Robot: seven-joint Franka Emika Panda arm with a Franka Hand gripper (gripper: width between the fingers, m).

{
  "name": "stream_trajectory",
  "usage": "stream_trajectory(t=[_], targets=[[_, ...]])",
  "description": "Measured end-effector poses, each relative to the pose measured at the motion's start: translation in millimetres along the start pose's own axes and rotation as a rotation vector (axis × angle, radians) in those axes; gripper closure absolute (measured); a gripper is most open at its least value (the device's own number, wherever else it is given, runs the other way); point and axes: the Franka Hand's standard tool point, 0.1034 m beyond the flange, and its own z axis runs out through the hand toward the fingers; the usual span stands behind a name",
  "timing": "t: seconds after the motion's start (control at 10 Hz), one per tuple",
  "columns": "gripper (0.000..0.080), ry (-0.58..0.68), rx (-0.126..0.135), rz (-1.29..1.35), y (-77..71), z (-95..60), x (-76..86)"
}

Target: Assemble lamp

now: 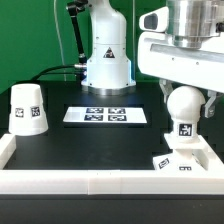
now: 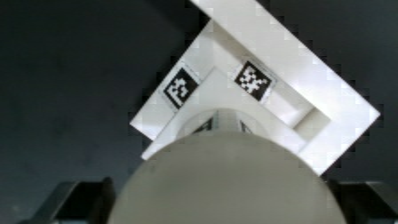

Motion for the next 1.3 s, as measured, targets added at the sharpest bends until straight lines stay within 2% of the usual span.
stream_trajectory(t=[0.4, 0.5, 0.7, 1.0, 1.3], targets=[[0.0220, -0.035, 0.019, 0.200, -2.0, 0.3, -3.2], [0.0129, -0.036, 0.019, 0.180, -2.0, 0.4, -3.5], [0.0105, -0.036, 0.020, 0.163, -1.9, 0.7, -3.8], [0.0100, -0.027, 0.030, -0.054, -3.2, 0.8, -4.3], [0.0100, -0.021, 0.036, -0.381, -1.6, 0.8, -1.0]])
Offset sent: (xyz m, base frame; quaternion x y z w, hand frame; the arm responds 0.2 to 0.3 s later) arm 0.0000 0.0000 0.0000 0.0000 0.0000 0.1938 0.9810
